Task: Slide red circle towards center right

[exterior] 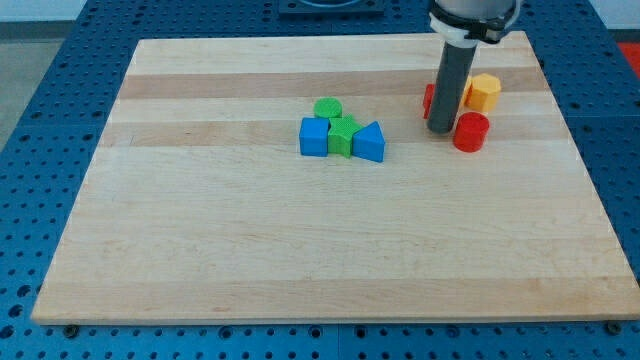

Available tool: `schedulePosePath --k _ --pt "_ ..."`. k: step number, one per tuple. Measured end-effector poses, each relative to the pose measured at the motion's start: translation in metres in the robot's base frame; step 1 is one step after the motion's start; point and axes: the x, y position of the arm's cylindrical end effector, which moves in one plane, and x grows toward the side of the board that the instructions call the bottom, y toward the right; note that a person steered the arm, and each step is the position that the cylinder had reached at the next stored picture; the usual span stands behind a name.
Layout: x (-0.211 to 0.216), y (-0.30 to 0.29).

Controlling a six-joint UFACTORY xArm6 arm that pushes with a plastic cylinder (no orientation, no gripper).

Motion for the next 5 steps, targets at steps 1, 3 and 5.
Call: schedulePosePath --k 1,3,5 --pt "0.002 0.004" --pt "0.005 0.020" --pt "0.014 0.030"
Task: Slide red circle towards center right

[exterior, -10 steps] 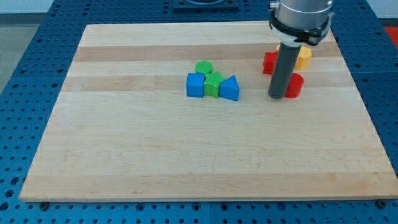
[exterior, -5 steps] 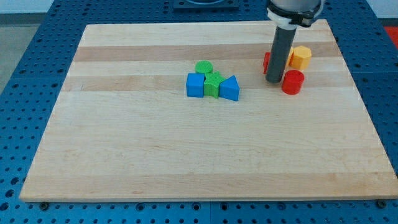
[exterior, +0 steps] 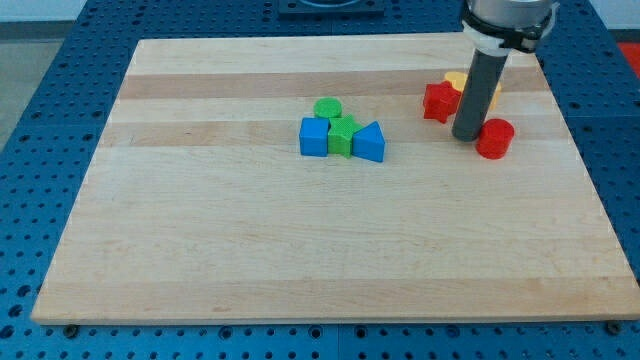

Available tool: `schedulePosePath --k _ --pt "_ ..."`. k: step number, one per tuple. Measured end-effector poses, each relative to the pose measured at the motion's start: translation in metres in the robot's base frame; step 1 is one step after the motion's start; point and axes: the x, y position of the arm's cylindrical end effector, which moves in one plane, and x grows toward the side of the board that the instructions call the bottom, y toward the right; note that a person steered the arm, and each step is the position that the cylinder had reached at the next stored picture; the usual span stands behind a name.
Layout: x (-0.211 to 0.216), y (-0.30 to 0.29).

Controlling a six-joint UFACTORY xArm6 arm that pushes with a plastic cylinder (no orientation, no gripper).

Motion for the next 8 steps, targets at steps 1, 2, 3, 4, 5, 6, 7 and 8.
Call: schedulePosePath --k 1,2,3,4,5,6,7,8 --pt "0.000 0.001" --pt "0.000 0.001" --pt "0.004 0.001" --pt "0.007 0.005" --pt "0.008 0.005" --pt "0.010 0.010" --pt "0.011 0.015" --pt "0.011 0.017"
